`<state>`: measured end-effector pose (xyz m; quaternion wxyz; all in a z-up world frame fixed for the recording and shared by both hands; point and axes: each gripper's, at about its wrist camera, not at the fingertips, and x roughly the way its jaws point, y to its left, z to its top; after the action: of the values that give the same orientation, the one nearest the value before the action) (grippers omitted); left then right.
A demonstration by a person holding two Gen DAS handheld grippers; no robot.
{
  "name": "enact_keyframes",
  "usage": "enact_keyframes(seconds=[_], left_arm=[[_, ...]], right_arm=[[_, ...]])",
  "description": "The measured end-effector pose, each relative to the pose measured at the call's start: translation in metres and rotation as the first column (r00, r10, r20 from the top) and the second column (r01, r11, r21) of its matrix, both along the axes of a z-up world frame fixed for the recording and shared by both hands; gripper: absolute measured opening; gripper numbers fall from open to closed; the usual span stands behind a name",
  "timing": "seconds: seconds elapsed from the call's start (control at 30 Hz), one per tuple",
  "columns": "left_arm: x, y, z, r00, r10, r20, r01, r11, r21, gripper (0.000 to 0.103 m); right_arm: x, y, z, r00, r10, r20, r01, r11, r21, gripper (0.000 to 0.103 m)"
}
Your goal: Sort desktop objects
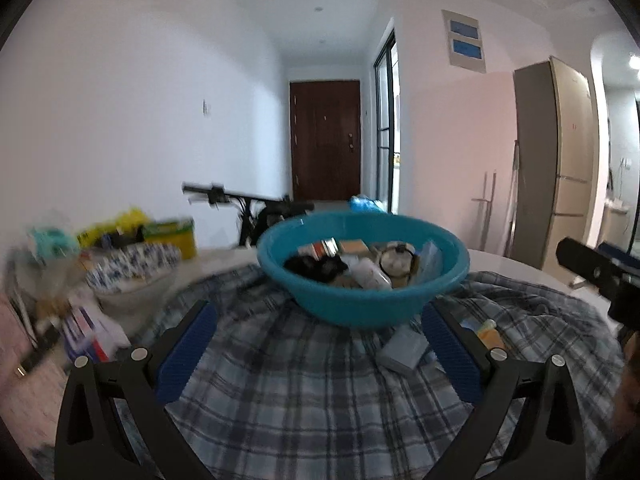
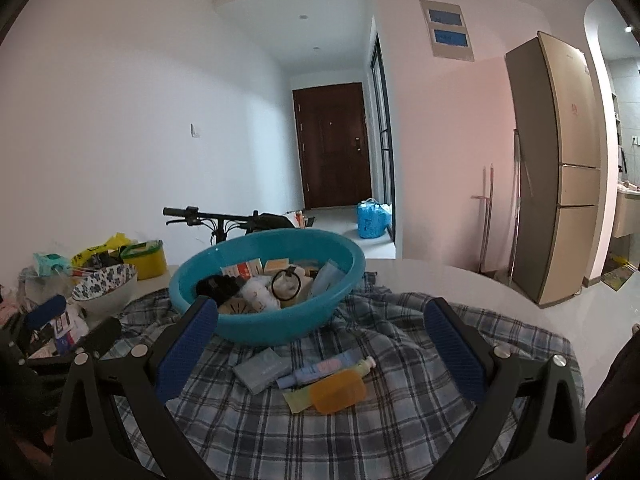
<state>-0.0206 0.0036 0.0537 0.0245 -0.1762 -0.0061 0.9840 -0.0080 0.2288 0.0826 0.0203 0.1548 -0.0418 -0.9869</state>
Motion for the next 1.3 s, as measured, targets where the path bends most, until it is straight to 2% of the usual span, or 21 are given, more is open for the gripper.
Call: enact_keyframes(seconds=[0.27, 0.43, 0.63, 0.73, 0.83, 1.0, 1.07, 1.17, 1.3], left_arm=[[0.002, 0.0, -0.024, 0.999, 0.03, -0.014, -0.03, 0.999, -0.012, 0.103], [0.012, 0.004, -0.037, 0.998, 0.046, -0.046, -0.05, 0.996, -0.068, 0.103], [0.011, -0.004, -0.047, 0.998, 0.055, -0.04, -0.055, 0.998, 0.003, 0.103], [0.013, -0.009, -0.053, 0.994, 0.087, -0.067, -0.086, 0.996, 0.015, 0.103], [0.015, -0.014, -0.051, 0.993, 0.083, -0.079, -0.079, 0.996, 0.05, 0.103], [0.017, -0.018, -0.051, 0.992, 0.096, -0.085, -0.09, 0.994, 0.069, 0.103], [0.017, -0.019, -0.052, 0.992, 0.094, -0.08, -0.088, 0.993, 0.074, 0.103], [0.013, -0.016, -0.053, 0.994, 0.09, -0.061, -0.087, 0.994, 0.062, 0.103], [0.016, -0.003, -0.053, 0.994, 0.076, -0.077, -0.076, 0.997, 0.005, 0.103]], right_arm=[[-0.004, -0.012, -0.024, 0.999, 0.024, 0.023, -0.024, 1.0, 0.007, 0.102], [0.001, -0.02, -0.036, 0.999, 0.051, 0.003, -0.051, 0.998, 0.024, 0.102], [0.007, -0.027, -0.045, 0.996, 0.086, -0.026, -0.085, 0.996, 0.019, 0.102], [0.009, -0.028, -0.052, 0.997, 0.072, -0.036, -0.072, 0.997, 0.023, 0.102], [0.008, -0.026, -0.058, 0.997, 0.057, -0.043, -0.055, 0.998, 0.031, 0.102], [0.011, -0.016, -0.067, 0.998, 0.023, -0.063, -0.024, 1.0, -0.011, 0.102], [0.01, -0.013, -0.071, 0.999, 0.012, -0.046, -0.013, 1.0, -0.018, 0.102], [0.009, -0.009, -0.071, 0.999, 0.012, -0.039, -0.014, 0.999, -0.039, 0.102], [0.007, -0.011, -0.072, 1.0, 0.003, -0.019, -0.004, 1.0, -0.022, 0.102]])
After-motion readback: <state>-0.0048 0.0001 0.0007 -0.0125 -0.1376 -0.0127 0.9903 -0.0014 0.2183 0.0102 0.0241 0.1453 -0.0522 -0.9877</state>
